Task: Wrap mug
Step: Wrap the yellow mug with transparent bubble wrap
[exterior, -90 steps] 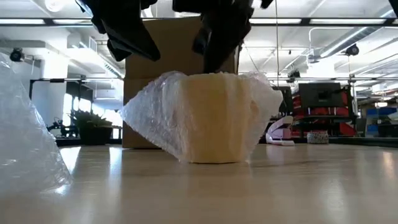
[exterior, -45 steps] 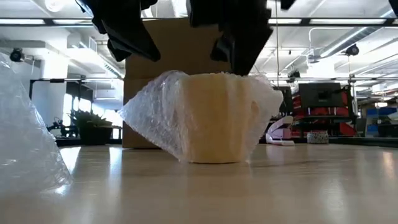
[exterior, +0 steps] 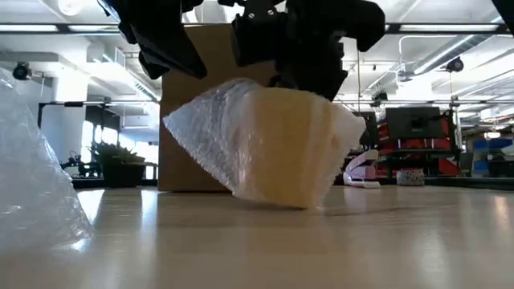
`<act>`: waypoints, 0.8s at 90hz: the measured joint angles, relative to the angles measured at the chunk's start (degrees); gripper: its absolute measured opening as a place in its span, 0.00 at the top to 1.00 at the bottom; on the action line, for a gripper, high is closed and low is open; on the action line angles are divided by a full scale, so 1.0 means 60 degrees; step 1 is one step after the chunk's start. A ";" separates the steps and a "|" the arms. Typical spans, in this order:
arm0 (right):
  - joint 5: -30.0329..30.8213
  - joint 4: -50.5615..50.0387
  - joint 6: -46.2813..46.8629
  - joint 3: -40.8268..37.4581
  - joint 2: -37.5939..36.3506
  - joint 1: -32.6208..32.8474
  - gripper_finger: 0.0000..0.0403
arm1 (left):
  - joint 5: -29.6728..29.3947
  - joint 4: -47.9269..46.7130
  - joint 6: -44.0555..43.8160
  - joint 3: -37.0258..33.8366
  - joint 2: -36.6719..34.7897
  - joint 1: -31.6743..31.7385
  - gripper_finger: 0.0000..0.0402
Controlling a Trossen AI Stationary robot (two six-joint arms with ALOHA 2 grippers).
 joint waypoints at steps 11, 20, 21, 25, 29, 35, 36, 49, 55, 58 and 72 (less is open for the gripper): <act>0.0007 0.0539 -0.0147 0.0018 0.0158 -0.0004 0.99 | 0.0000 0.0007 -0.0004 0.0000 0.0000 0.0000 1.00; 0.0007 0.0808 -0.0165 0.0009 0.0259 -0.0015 0.99 | 0.0000 0.0004 0.0020 0.0000 0.0000 0.0000 1.00; 0.0007 0.0837 -0.0167 0.0007 0.0266 -0.0015 0.99 | 0.0000 0.0004 0.0022 0.0000 0.0000 0.0000 1.00; 0.0007 0.0925 -0.0216 0.0004 0.0311 -0.0018 1.00 | 0.0000 0.0001 0.0022 0.0000 0.0000 0.0000 1.00; 0.0004 0.1014 -0.0254 0.0004 0.0370 -0.0018 1.00 | 0.0000 0.0007 0.0022 0.0000 0.0000 0.0000 1.00; 0.0006 0.1116 -0.0335 0.0004 0.0439 -0.0018 1.00 | 0.0000 0.0003 0.0022 0.0000 0.0000 0.0000 1.00; 0.0006 0.1131 -0.0350 0.0004 0.0459 -0.0018 1.00 | 0.0000 0.0004 0.0022 0.0000 0.0000 0.0000 1.00; 0.0000 0.1369 -0.0521 0.0018 0.0655 -0.0018 1.00 | 0.0000 0.0002 0.0022 0.0000 0.0000 0.0000 1.00; 0.0004 0.1394 -0.0573 0.0018 0.0654 -0.0018 1.00 | 0.0000 0.0001 0.0022 0.0000 0.0000 0.0000 1.00; 0.0004 0.1382 -0.0570 0.0013 0.0589 -0.0018 1.00 | 0.0000 0.0003 0.0022 0.0000 0.0000 0.0000 1.00; 0.0000 0.1380 -0.0427 -0.0069 -0.0034 -0.0018 0.99 | 0.0000 0.0006 0.0022 0.0000 0.0000 0.0000 1.00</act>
